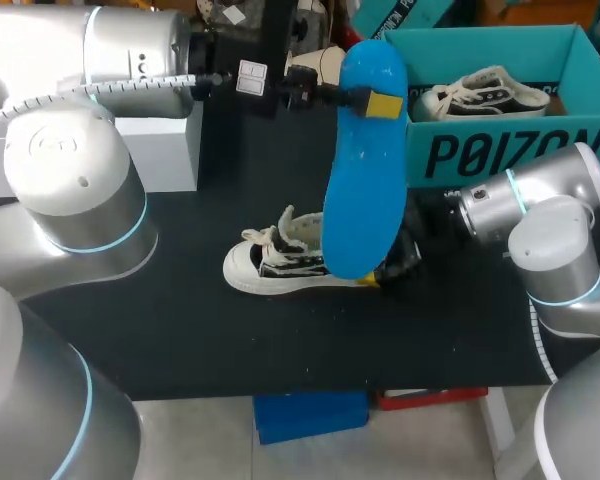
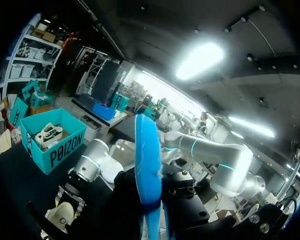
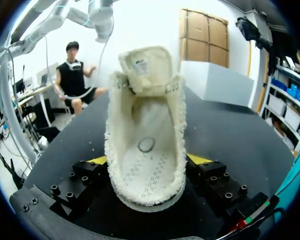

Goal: Take the shoe out of the shoebox, open the shoe tongue, remove and reinsert the insole, then place the shoe into the shoebox

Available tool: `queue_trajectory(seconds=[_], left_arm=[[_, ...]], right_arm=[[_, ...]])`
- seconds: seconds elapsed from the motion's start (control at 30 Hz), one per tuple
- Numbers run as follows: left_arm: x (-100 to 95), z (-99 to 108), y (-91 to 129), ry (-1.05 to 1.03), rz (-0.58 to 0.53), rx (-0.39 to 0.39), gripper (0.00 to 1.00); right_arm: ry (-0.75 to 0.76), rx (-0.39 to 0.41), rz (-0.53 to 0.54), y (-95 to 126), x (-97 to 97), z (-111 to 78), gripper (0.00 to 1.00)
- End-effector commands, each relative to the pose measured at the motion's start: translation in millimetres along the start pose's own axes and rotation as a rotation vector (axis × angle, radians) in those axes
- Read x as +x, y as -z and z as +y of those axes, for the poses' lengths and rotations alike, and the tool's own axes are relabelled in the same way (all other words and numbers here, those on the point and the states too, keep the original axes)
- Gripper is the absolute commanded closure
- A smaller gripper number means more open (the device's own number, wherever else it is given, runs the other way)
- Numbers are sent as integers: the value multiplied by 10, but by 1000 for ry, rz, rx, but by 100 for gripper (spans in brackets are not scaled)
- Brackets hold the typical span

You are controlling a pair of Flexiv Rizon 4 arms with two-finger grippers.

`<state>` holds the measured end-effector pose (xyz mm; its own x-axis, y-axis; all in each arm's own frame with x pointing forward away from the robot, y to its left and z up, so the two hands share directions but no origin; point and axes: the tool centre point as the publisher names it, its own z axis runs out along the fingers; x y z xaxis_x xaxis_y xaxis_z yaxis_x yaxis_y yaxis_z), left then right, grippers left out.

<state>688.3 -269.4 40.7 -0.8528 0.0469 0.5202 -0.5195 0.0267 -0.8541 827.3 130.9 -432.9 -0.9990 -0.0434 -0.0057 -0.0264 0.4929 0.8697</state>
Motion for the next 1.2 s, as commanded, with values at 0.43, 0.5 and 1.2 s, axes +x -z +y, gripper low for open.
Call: queue_trajectory(seconds=[0.43, 0.5, 1.2], left_arm=[[127, -91, 13, -4, -9, 23, 100], [127, -91, 13, -4, -9, 23, 100], [127, -91, 13, -4, -9, 23, 100]], right_arm=[[-1, 2, 1, -4, -7, -19, 100], [-1, 2, 1, -4, -7, -19, 100], [-5, 232, 11, 324, 48, -36, 0]])
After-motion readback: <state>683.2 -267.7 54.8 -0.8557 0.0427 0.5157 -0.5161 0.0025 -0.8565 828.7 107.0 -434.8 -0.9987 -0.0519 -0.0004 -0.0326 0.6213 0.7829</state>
